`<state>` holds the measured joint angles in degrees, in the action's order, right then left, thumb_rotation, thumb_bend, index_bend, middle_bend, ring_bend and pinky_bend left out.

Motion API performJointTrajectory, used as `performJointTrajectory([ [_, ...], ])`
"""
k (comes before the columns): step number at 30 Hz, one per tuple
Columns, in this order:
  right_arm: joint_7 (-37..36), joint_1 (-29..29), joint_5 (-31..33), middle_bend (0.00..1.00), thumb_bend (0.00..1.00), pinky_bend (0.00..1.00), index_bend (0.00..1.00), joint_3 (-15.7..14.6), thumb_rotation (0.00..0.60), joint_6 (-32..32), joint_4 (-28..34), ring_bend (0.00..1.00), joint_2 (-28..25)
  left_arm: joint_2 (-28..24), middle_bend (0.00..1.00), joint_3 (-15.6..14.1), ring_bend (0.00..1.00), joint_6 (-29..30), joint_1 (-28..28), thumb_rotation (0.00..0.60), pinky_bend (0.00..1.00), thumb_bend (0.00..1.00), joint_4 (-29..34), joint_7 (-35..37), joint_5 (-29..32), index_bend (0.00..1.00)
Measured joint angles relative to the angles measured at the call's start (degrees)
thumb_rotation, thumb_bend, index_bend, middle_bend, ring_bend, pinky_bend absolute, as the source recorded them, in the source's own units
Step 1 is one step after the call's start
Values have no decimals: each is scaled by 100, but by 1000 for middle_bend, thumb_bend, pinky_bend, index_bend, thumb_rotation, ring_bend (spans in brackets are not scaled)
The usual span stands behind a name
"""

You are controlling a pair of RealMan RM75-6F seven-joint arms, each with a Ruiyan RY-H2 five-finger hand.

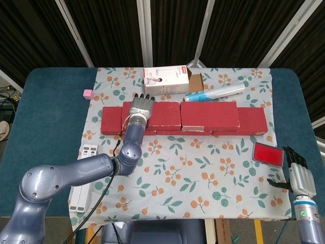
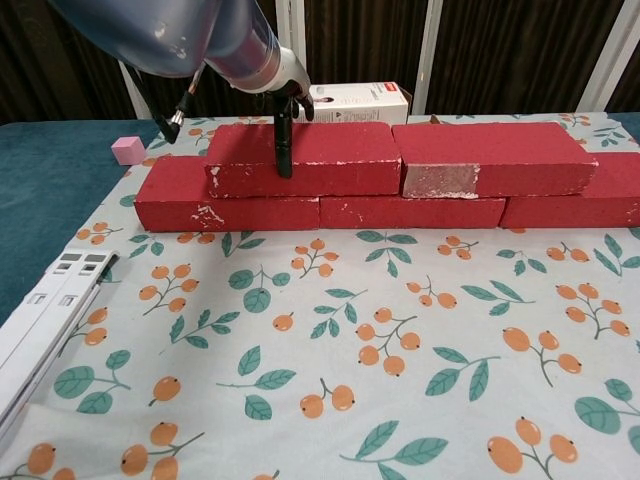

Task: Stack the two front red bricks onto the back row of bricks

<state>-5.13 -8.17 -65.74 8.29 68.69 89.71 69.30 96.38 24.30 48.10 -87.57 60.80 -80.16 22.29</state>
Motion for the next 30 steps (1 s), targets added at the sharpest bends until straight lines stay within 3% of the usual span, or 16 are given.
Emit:
performJointTrajectory([
  [6,10,-15,33,0,152,0,0,10,600,-33,-19,0,12,-243,0,100,0,189,5,600,51,0,405,-52,102,0],
  [11,21,-13,-7,0,152,0,0,-2,600,-13,6,0,9,-820,4,279,0,570,45,600,52,0,1081,-145,309,0],
  [16,-20,8,-23,0,152,0,0,3,600,21,37,0,-11,-1546,114,381,0,774,347,600,52,0,1857,59,76,6],
  [18,-36,21,-28,0,152,0,0,7,600,45,48,0,-17,-1727,184,364,0,826,529,600,52,0,2089,236,-174,57],
  [25,-13,37,-46,0,152,0,0,-2,600,81,96,0,-22,-2451,245,37,3,855,1725,600,51,0,3064,1386,-1480,254],
  [28,20,43,-48,0,152,0,0,-4,600,104,119,0,-17,-2729,233,-277,3,676,2097,600,50,0,3282,1644,-1749,355],
  [30,48,45,-50,0,152,0,0,-11,600,111,130,0,-12,-2806,233,-425,3,511,2191,600,50,0,3336,1711,-1764,368],
])
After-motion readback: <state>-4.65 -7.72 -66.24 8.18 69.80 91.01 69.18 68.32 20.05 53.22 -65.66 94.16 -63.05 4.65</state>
